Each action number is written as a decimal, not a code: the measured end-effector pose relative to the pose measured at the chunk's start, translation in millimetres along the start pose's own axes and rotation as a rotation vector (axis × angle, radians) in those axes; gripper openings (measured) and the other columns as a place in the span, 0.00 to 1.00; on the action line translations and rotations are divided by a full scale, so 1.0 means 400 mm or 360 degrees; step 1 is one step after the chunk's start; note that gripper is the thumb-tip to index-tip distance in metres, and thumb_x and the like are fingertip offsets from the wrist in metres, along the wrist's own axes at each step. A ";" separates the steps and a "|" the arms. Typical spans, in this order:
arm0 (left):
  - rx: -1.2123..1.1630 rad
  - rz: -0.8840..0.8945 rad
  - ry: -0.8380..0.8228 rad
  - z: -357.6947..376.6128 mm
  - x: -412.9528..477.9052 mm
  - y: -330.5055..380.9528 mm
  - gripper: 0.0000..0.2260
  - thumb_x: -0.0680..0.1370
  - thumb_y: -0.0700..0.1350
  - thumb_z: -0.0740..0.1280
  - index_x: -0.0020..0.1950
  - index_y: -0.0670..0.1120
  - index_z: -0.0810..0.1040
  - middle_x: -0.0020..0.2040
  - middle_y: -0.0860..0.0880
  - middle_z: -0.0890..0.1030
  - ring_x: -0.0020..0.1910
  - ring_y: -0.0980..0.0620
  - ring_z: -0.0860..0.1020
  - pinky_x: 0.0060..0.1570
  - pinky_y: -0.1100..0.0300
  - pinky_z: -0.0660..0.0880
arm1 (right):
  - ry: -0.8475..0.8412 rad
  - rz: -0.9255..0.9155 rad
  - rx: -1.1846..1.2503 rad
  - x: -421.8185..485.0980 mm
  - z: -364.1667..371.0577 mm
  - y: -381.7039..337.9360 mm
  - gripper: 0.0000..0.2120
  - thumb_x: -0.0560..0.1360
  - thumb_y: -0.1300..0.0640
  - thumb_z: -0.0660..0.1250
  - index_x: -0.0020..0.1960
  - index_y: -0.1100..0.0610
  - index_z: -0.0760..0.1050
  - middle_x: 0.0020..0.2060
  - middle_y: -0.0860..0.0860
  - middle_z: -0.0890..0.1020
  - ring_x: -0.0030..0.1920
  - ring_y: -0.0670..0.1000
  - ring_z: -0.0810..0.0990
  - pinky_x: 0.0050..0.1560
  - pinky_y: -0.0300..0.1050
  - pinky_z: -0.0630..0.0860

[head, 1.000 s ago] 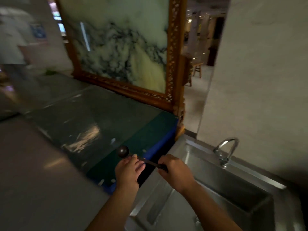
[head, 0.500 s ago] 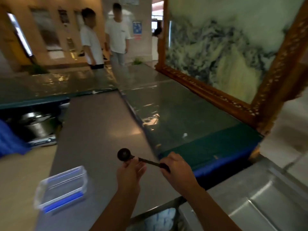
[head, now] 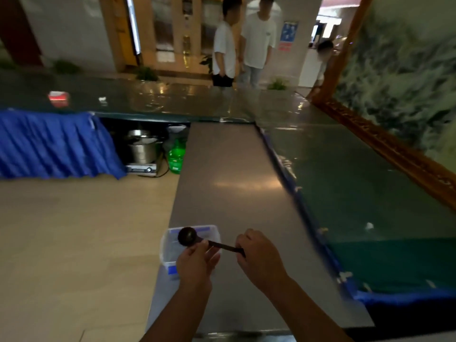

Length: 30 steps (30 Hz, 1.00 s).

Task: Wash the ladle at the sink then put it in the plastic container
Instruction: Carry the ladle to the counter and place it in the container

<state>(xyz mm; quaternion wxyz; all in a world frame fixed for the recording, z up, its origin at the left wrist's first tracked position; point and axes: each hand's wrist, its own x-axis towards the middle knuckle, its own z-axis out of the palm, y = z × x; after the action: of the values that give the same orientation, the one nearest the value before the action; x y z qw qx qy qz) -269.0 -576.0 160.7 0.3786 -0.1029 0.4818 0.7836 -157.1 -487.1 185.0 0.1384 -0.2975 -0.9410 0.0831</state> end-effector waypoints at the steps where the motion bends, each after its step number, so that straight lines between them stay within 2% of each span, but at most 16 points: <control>1: -0.0020 -0.0017 0.0037 -0.019 0.008 0.013 0.06 0.79 0.34 0.62 0.55 0.36 0.75 0.43 0.39 0.80 0.30 0.51 0.84 0.27 0.62 0.80 | -0.0025 -0.0024 -0.0006 0.015 0.014 -0.018 0.03 0.72 0.57 0.62 0.44 0.55 0.75 0.43 0.52 0.77 0.46 0.54 0.75 0.41 0.43 0.67; 5: -0.0074 -0.0101 0.0162 -0.084 0.048 0.059 0.03 0.79 0.35 0.64 0.48 0.39 0.78 0.43 0.39 0.82 0.34 0.47 0.84 0.33 0.57 0.81 | -0.0093 -0.0084 0.0030 0.068 0.071 -0.072 0.02 0.71 0.60 0.64 0.41 0.55 0.74 0.39 0.53 0.78 0.42 0.54 0.76 0.37 0.42 0.66; 9: -0.0099 -0.0125 0.0243 -0.116 0.101 0.083 0.05 0.78 0.36 0.66 0.53 0.36 0.77 0.43 0.39 0.82 0.39 0.43 0.83 0.33 0.56 0.81 | -0.0186 -0.0167 0.0064 0.120 0.127 -0.095 0.01 0.72 0.58 0.65 0.41 0.54 0.73 0.41 0.51 0.78 0.43 0.52 0.76 0.38 0.40 0.66; 14: -0.0138 -0.0171 0.0307 -0.125 0.167 0.076 0.07 0.77 0.36 0.67 0.54 0.36 0.79 0.43 0.38 0.83 0.33 0.46 0.85 0.29 0.59 0.81 | -0.0267 -0.0243 0.0106 0.176 0.173 -0.081 0.01 0.71 0.59 0.65 0.42 0.55 0.75 0.42 0.52 0.79 0.44 0.53 0.77 0.40 0.44 0.73; 19: -0.0138 -0.0219 0.0315 -0.109 0.237 0.051 0.10 0.79 0.39 0.65 0.58 0.36 0.78 0.53 0.36 0.82 0.47 0.42 0.83 0.43 0.53 0.78 | -0.0358 -0.0309 0.0131 0.230 0.236 -0.033 0.05 0.74 0.58 0.60 0.46 0.55 0.74 0.46 0.53 0.79 0.47 0.53 0.77 0.43 0.42 0.69; 26: -0.0314 -0.0378 0.0217 -0.108 0.320 0.008 0.19 0.81 0.49 0.62 0.65 0.37 0.75 0.55 0.37 0.83 0.56 0.40 0.81 0.49 0.50 0.77 | -0.0483 -0.0248 0.0160 0.273 0.307 0.031 0.06 0.76 0.57 0.59 0.48 0.54 0.75 0.47 0.52 0.80 0.46 0.51 0.78 0.46 0.42 0.72; 30: -0.0367 -0.0498 0.0221 -0.124 0.359 -0.017 0.25 0.81 0.56 0.58 0.68 0.37 0.72 0.61 0.37 0.81 0.60 0.40 0.79 0.51 0.48 0.77 | -0.0627 -0.0170 0.0131 0.280 0.353 0.044 0.05 0.77 0.57 0.59 0.49 0.54 0.73 0.48 0.52 0.80 0.47 0.51 0.77 0.46 0.44 0.73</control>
<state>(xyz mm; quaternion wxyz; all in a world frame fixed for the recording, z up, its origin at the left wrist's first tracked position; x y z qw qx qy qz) -373.8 -544.9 55.1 0.4473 -0.2730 0.3919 0.7562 -279.4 -418.0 70.6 -0.0320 -0.2193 -0.9601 0.1706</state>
